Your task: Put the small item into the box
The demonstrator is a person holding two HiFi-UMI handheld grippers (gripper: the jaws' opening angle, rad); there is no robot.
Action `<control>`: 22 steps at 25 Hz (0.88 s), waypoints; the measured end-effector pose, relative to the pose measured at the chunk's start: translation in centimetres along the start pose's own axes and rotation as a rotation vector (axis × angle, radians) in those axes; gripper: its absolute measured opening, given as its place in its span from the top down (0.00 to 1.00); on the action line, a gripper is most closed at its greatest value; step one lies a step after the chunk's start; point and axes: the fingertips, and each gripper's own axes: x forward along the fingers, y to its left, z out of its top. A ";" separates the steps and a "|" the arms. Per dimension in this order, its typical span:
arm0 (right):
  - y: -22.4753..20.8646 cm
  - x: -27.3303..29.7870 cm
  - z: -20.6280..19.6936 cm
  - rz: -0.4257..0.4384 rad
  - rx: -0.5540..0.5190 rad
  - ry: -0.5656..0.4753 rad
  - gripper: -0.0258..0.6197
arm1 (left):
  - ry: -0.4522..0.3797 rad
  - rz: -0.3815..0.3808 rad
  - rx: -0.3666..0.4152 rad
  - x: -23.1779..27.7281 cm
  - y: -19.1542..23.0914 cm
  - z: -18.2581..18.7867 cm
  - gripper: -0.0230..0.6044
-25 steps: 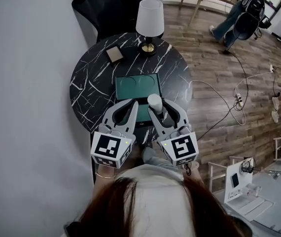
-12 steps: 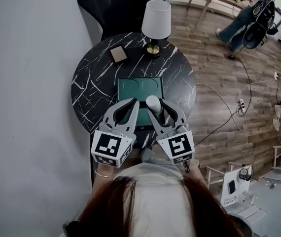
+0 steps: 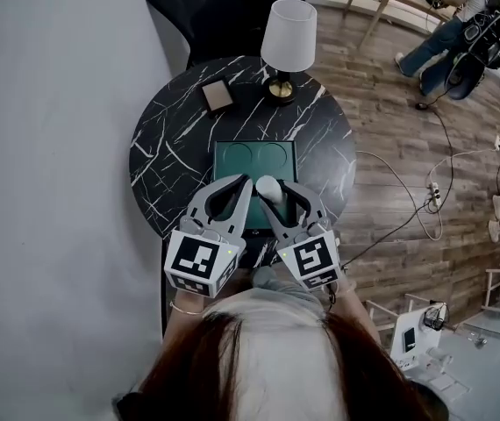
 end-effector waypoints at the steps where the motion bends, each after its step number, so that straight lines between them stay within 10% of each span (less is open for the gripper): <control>1: 0.0 0.3 -0.2 0.008 -0.007 0.006 0.68 | 0.002 -0.001 0.001 0.2 0.1 -0.1 0.95; 22: 1.8 4.8 -5.8 0.159 -0.140 0.176 0.68 | 0.028 0.020 -0.021 1.8 2.3 -0.8 0.95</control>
